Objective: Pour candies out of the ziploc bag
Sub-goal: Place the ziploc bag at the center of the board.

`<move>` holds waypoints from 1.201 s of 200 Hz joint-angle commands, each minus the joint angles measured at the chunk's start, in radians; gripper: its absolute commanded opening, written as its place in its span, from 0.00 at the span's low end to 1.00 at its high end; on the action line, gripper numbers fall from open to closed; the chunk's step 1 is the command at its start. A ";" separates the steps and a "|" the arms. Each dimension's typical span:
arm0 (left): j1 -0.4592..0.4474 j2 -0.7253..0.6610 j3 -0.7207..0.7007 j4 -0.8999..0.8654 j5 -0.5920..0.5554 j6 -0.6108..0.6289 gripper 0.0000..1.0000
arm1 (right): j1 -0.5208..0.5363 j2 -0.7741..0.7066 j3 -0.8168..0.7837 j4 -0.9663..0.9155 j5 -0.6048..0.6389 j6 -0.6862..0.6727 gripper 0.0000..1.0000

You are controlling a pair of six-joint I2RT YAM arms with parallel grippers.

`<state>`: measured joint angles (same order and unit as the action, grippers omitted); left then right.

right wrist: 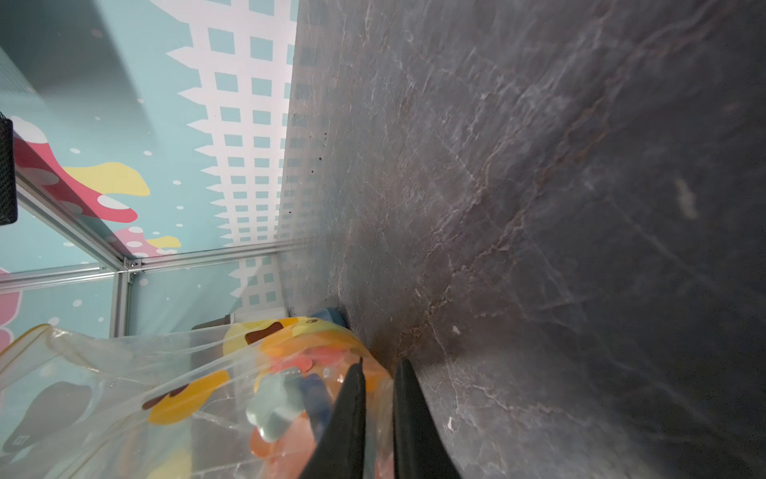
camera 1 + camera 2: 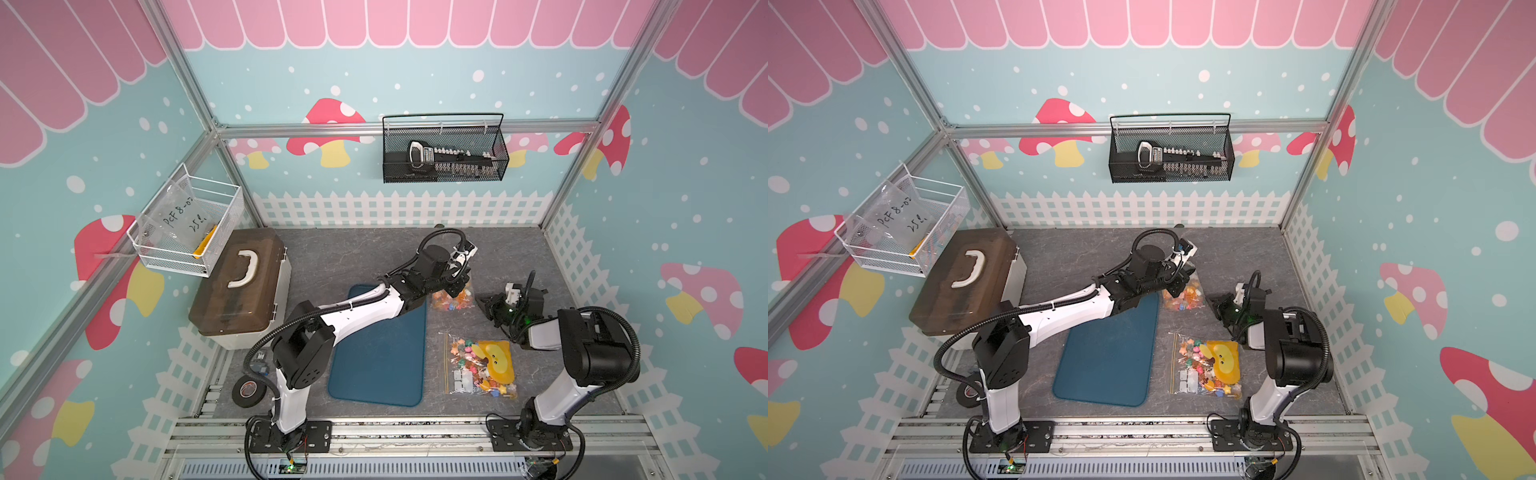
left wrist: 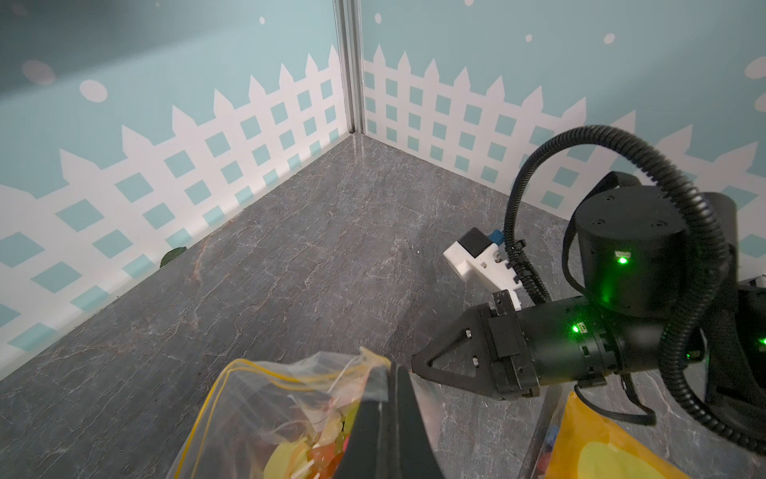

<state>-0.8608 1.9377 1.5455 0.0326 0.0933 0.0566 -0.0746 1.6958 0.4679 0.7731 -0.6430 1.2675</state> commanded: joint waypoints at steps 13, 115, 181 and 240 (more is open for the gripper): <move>-0.006 -0.024 0.051 0.055 -0.003 0.008 0.00 | 0.010 0.006 -0.014 0.026 0.010 0.013 0.03; -0.006 -0.045 0.035 0.065 -0.005 -0.004 0.03 | 0.010 -0.155 0.004 -0.083 0.027 -0.042 0.00; -0.006 -0.064 -0.017 0.096 -0.014 -0.013 0.05 | 0.009 -0.449 0.120 -0.524 0.107 -0.234 0.00; -0.006 -0.113 -0.185 0.166 -0.032 -0.064 0.05 | 0.009 -0.487 0.147 -0.634 0.112 -0.287 0.00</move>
<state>-0.8608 1.8736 1.4231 0.1280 0.0780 0.0330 -0.0708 1.2076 0.5888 0.2016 -0.5423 1.0264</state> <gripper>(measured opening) 0.055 0.047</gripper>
